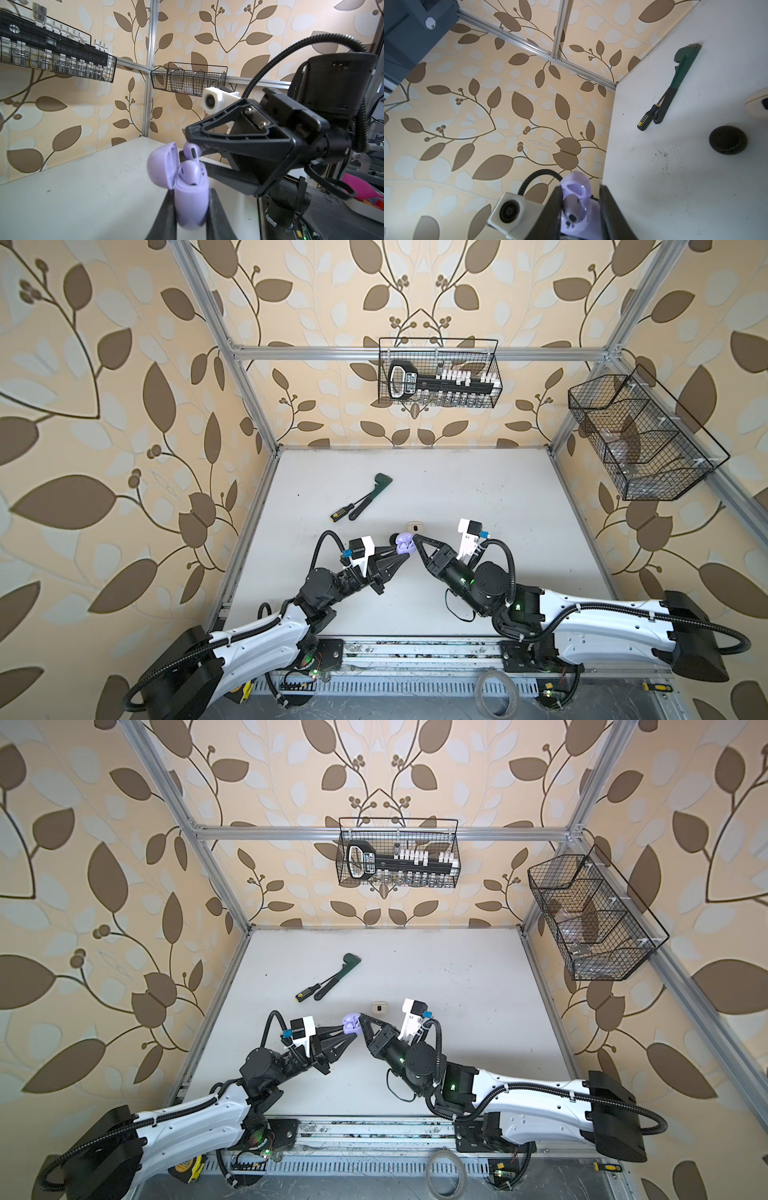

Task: Insert the wireless bluetooth earbuds into the charging case
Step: 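Lower the earbud into the empty slot of the lavender case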

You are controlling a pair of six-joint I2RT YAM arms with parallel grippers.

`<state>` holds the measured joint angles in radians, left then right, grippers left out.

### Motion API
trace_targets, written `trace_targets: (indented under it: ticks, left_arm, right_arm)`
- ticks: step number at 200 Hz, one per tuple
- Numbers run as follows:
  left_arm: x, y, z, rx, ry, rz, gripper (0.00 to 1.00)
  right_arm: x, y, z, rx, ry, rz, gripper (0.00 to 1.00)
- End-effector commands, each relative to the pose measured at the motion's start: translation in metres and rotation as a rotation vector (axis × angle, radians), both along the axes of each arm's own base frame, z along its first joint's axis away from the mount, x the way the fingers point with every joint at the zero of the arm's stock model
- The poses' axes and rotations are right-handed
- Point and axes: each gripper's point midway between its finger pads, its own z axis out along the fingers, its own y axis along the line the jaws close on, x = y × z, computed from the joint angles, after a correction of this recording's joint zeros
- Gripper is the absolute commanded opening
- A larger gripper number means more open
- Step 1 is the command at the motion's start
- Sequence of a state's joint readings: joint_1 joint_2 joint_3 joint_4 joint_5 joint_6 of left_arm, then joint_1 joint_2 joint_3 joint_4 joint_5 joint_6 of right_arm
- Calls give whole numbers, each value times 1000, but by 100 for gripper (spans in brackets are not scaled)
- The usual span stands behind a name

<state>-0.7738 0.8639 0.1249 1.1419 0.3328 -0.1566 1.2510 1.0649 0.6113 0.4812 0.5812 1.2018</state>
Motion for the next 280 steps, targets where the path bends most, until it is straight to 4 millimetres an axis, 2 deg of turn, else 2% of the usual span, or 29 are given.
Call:
trace_targets:
  ticks: [1,50,91,102,120,168,190,228,280]
  left_arm:
    - [-15,9,40,-107,-135,-11,0]
    - [-12,8,33,-90,-111,-4,0]
    - [-10,6,26,-65,-86,-3,0]
    - [-8,6,24,-60,-74,-2,0]
    - [-8,3,22,-46,-50,-17,0]
    - [-9,-4,22,6,9,-51,0]
    - [-14,-5,24,2,5,-80,0]
    - [-13,-6,27,1,16,-85,0]
    - [-21,-7,34,-16,-3,-124,0]
  right_arm:
    - [-1,1,6,-54,-12,-2,38]
    - [-2,-9,29,-163,-93,-11,60]
    - [-10,-13,57,-322,-196,17,64]
    - [-13,-11,62,-364,-228,38,59]
    - [-15,-13,58,-448,-239,44,52]
    - [-20,-17,27,-630,-260,90,42]
    - [-25,-12,22,-635,-279,127,36]
    - [-24,-14,16,-643,-278,124,23]
    - [-25,-8,11,-649,-280,140,21]
